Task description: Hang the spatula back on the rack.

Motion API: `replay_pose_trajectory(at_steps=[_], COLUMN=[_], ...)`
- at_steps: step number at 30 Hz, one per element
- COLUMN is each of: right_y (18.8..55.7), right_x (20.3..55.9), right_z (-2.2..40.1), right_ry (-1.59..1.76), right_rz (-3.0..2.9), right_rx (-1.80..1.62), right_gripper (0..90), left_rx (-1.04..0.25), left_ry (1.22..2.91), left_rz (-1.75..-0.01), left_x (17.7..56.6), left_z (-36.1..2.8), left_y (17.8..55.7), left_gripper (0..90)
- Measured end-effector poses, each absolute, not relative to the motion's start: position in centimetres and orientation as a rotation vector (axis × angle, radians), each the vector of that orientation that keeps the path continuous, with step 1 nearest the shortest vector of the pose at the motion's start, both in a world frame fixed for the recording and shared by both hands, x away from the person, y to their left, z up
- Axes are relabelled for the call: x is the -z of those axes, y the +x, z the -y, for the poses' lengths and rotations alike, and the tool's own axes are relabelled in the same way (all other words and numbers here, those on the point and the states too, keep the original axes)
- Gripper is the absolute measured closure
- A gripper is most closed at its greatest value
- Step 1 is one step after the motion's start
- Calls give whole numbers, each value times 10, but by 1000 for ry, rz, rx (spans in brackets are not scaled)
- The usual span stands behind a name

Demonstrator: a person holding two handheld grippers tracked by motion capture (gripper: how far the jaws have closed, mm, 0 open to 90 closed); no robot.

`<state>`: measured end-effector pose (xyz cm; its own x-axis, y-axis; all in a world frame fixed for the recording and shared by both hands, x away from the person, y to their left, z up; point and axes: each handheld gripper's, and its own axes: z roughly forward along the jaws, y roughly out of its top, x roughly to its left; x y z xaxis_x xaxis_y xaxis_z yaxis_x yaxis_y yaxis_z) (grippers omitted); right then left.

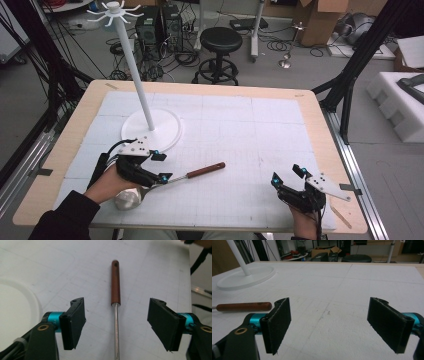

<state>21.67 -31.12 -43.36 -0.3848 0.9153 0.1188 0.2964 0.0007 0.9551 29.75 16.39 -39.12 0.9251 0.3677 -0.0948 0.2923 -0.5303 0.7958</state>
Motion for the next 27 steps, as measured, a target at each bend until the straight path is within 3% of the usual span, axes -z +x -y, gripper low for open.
replay_pose_trajectory(at_steps=[8, 27], right_y=[216, 216], right_x=[434, 435], right_z=[311, 313], right_ry=[1263, 1271], right_rz=[-1713, -1713], right_rx=[-1408, -1412], right_gripper=[178, 179], left_rx=[-68, -81], left_ry=[2311, 2439], left_rz=[-475, -497], left_x=[409, 426], left_z=[-152, -147], left_y=[303, 294], left_gripper=[457, 652])
